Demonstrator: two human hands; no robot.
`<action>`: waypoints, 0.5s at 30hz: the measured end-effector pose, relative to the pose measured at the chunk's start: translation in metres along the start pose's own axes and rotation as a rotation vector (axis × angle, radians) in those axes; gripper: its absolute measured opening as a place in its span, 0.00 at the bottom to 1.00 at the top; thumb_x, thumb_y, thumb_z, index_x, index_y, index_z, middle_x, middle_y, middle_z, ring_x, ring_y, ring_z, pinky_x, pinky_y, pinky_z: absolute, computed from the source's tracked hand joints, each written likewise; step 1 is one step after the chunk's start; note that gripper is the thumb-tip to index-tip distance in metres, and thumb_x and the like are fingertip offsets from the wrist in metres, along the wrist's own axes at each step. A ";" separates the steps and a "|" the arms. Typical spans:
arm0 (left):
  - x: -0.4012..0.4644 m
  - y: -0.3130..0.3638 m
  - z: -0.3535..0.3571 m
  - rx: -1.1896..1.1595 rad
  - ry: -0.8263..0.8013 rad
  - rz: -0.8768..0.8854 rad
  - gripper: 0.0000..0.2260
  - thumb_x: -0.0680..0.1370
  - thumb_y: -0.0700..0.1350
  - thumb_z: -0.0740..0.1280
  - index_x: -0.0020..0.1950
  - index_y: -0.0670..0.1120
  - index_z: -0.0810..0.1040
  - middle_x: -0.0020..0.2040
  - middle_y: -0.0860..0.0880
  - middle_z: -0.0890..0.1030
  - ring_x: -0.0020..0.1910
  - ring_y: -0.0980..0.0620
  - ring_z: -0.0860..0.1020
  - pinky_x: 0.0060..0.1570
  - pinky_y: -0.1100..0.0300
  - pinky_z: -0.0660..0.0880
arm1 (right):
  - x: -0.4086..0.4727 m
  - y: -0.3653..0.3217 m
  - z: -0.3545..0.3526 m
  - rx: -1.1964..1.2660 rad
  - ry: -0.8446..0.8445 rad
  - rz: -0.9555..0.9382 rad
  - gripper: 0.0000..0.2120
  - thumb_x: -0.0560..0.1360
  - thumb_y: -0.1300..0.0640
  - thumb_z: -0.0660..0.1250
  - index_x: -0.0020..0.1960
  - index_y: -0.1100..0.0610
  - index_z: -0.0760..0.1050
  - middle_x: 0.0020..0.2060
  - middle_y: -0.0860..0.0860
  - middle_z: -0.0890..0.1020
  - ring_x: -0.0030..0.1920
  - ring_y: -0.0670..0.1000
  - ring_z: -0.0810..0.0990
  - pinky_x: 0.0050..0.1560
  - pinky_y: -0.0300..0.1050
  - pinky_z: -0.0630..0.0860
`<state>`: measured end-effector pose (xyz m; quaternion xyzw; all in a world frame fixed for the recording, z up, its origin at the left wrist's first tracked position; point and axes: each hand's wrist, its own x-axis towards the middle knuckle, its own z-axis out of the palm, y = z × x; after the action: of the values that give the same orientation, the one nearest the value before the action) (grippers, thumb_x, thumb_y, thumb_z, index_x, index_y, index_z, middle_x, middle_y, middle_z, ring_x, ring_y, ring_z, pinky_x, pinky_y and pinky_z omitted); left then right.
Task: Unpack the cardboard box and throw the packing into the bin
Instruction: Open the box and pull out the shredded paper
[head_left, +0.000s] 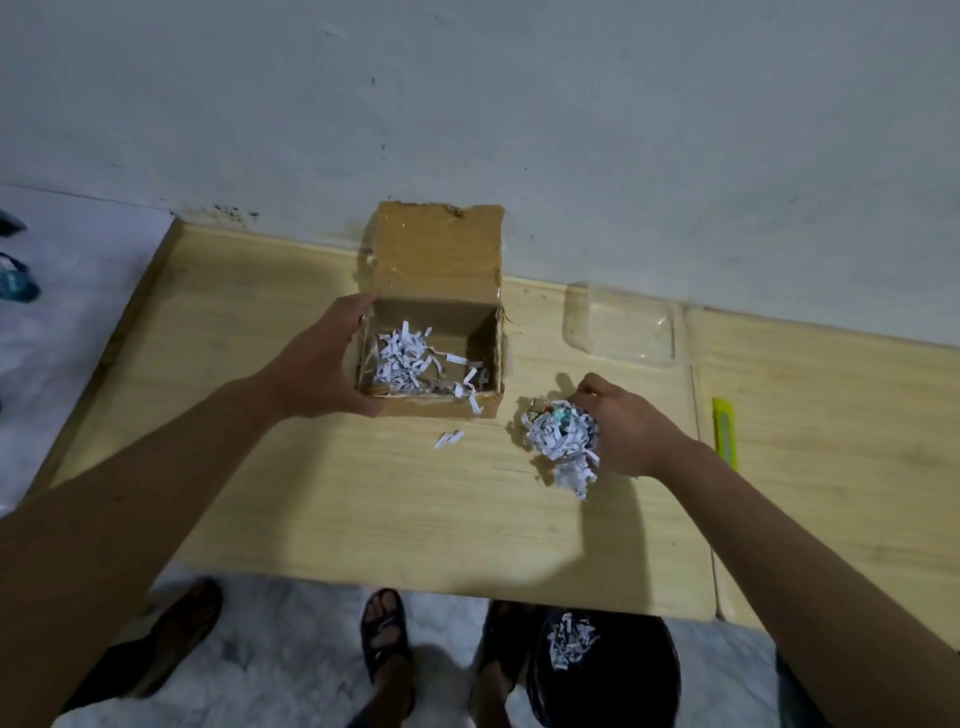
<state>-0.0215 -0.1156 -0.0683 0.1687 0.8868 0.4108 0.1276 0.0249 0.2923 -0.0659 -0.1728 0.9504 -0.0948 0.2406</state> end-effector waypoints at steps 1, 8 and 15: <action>0.000 0.000 0.000 -0.005 0.002 0.002 0.59 0.53 0.58 0.84 0.79 0.67 0.57 0.76 0.57 0.66 0.74 0.47 0.73 0.74 0.41 0.72 | 0.001 0.000 0.006 0.009 0.010 -0.009 0.18 0.70 0.57 0.71 0.60 0.54 0.78 0.55 0.49 0.72 0.50 0.56 0.80 0.49 0.49 0.78; 0.000 0.000 0.001 -0.031 0.016 -0.011 0.58 0.54 0.58 0.85 0.76 0.71 0.56 0.77 0.51 0.70 0.73 0.46 0.76 0.72 0.40 0.75 | 0.001 -0.002 0.020 0.110 0.074 -0.013 0.31 0.71 0.52 0.74 0.73 0.52 0.74 0.61 0.50 0.72 0.59 0.55 0.78 0.54 0.51 0.80; 0.000 -0.003 0.002 -0.016 0.003 -0.041 0.61 0.54 0.58 0.84 0.82 0.58 0.58 0.77 0.50 0.69 0.73 0.47 0.75 0.73 0.43 0.74 | -0.007 0.007 0.011 0.118 0.084 -0.030 0.41 0.64 0.49 0.81 0.75 0.51 0.73 0.64 0.50 0.74 0.62 0.55 0.77 0.55 0.42 0.72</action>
<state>-0.0210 -0.1160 -0.0715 0.1486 0.8870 0.4156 0.1359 0.0341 0.3007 -0.0744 -0.1684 0.9498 -0.1612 0.2088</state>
